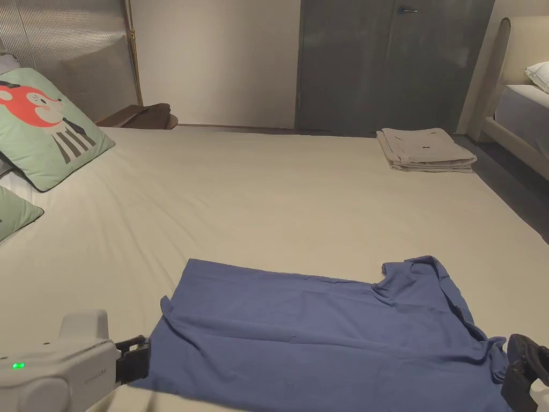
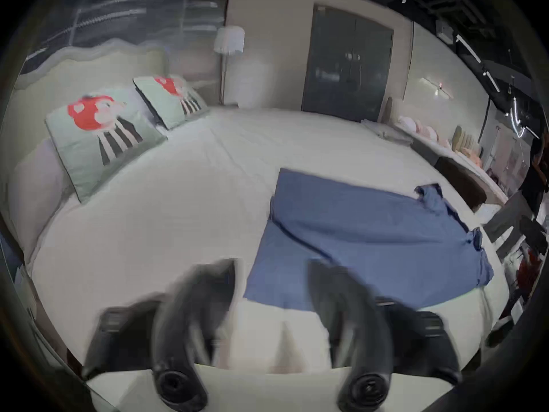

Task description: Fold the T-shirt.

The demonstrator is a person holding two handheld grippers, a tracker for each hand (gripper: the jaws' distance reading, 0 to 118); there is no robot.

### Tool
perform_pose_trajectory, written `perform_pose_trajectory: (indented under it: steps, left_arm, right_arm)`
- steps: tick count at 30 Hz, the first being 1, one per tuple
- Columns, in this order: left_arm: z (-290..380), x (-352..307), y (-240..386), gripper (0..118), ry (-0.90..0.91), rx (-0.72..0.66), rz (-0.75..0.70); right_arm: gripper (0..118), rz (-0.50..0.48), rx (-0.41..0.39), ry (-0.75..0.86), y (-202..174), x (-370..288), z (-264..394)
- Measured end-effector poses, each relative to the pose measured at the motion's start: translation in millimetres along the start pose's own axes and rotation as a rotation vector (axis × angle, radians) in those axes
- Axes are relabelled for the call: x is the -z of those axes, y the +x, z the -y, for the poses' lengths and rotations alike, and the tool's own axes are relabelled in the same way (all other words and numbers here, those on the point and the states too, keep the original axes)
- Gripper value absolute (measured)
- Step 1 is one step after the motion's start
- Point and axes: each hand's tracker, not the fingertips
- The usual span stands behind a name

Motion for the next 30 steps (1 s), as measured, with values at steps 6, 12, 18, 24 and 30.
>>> perform_pose_trajectory:
  steps: [6, 12, 18, 24, 30]
  left_arm:
    - [-4, 53, 3, 89, -0.16, 0.026, 0.007]
    - [-2, 78, 12, 40, -0.236, 0.044, 0.003]
    - [-1, 63, 16, 4, -0.203, 0.024, -0.011]
    - [0, 33, 21, 4, -0.162, 0.022, 0.009]
    - [1, 34, 20, 4, -0.167, 0.02, 0.012]
  right_arm:
    - [0, 0.034, 0.016, -0.047, 15, -2, 11]
    - [0, 0.068, 0.021, -0.104, 19, -6, 16]
    - [58, 0.122, 0.047, -0.186, 33, 6, 33]
    - [93, 0.106, 0.097, -0.432, 54, 39, 56]
    - [67, 0.04, 0.065, -0.595, 58, 66, 83]
